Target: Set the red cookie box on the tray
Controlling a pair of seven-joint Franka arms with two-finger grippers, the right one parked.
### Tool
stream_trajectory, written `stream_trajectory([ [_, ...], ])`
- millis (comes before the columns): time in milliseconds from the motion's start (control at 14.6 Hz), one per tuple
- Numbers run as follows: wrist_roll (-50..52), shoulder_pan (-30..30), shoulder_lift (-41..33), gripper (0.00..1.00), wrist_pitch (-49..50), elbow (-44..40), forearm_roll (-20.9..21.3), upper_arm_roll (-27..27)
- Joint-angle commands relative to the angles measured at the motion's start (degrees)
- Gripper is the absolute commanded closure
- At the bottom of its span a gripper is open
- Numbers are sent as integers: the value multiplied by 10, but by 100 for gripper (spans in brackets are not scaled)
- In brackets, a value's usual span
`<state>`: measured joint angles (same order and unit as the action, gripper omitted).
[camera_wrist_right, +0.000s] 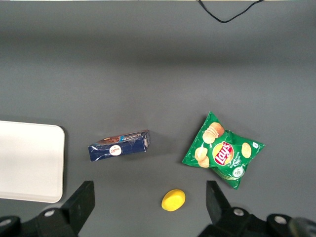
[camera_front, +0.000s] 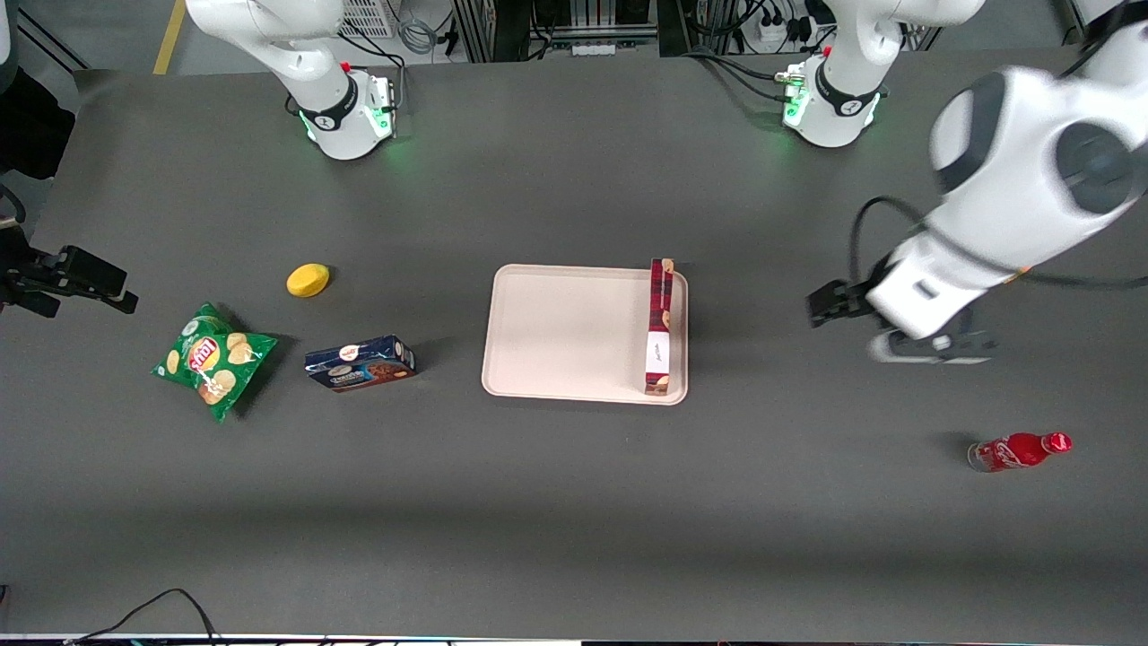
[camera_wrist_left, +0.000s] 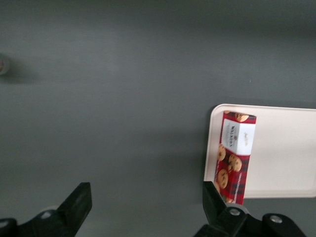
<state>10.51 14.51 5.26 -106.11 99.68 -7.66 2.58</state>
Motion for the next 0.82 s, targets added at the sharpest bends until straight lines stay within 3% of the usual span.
stream_trajectory([
  [0, -69, -68, -78, 0, 70, 10, 5, -7],
  [274, -128, -90, -132, 0, 117, 4, 60, -8],
  [752, -144, -103, -140, 0, 144, -1, 100, -8],
])
